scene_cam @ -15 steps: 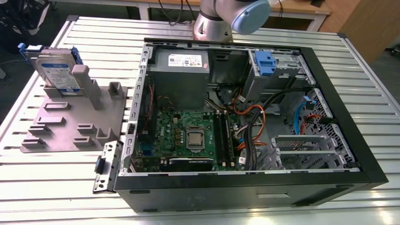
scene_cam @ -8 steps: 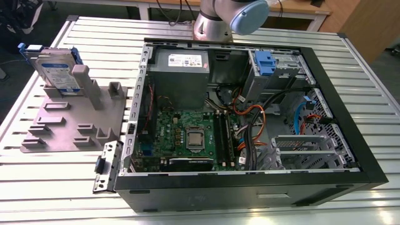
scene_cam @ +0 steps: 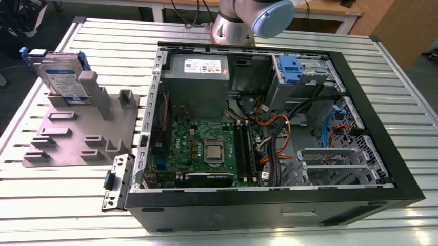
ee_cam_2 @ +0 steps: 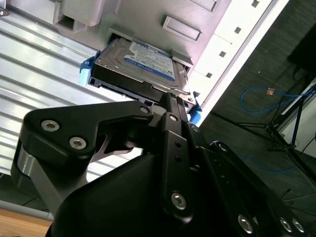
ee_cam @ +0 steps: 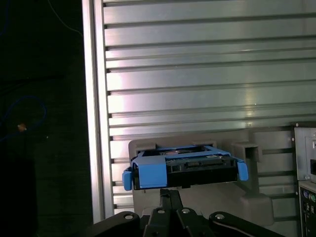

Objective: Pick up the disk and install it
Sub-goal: 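Pick up the disk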

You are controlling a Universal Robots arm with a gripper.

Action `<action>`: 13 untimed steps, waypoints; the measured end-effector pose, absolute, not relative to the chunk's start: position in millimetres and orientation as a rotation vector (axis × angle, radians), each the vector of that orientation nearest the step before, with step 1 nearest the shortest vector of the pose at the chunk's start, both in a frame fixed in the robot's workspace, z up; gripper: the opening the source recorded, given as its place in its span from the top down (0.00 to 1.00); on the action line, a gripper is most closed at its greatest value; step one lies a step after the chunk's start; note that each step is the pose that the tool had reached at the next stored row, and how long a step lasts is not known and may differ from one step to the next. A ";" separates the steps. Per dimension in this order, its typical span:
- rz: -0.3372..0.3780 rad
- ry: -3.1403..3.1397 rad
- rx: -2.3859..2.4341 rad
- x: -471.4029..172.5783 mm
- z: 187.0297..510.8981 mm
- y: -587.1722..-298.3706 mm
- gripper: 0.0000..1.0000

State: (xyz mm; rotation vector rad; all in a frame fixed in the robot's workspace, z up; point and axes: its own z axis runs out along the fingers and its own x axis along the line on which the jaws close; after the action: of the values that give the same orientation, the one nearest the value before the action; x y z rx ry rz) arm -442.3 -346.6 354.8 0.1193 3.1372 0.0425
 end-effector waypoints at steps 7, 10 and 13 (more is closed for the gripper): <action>0.042 3.137 0.119 -442.3 354.6 -346.6 0.89; 0.043 3.139 0.079 -442.3 354.5 -346.5 0.89; 0.043 3.140 -0.003 -442.3 354.5 -346.5 0.89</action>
State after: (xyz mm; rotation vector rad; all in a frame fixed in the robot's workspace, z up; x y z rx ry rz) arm -442.3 -346.5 354.5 -0.0026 3.1404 0.0426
